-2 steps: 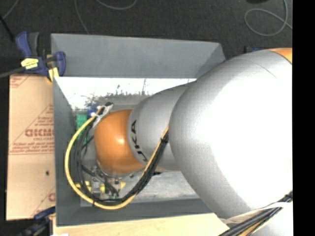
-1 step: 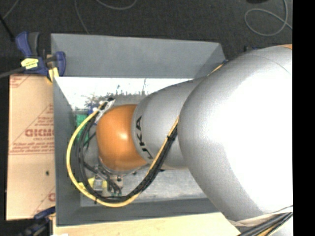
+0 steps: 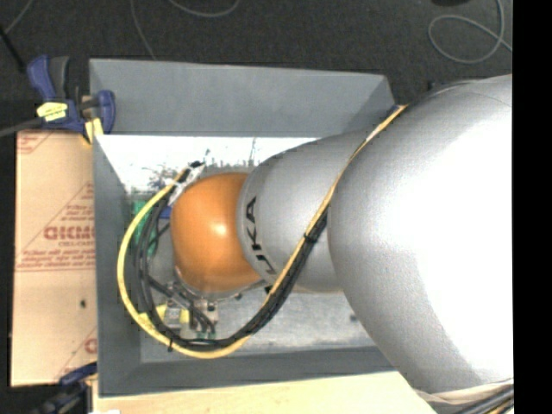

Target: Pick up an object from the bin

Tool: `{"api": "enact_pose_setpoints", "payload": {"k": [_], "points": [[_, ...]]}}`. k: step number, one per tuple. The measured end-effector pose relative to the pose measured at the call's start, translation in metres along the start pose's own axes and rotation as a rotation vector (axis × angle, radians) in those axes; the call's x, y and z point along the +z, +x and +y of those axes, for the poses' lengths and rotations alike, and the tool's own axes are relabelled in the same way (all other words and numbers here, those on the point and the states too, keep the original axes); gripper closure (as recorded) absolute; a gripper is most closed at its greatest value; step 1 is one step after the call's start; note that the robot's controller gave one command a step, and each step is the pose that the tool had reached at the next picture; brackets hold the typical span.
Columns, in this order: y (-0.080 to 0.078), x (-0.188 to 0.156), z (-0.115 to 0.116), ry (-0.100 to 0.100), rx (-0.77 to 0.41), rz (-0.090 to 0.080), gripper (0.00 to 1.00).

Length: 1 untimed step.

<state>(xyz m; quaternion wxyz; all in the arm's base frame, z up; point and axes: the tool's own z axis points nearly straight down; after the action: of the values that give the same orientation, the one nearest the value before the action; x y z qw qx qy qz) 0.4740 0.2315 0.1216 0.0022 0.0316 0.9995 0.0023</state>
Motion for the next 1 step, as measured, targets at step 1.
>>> {"api": "enact_pose_setpoints", "payload": {"k": [1], "points": [[-0.0009, -0.0146, 0.0006, -0.001, 0.0, -0.002, 1.0]]}}
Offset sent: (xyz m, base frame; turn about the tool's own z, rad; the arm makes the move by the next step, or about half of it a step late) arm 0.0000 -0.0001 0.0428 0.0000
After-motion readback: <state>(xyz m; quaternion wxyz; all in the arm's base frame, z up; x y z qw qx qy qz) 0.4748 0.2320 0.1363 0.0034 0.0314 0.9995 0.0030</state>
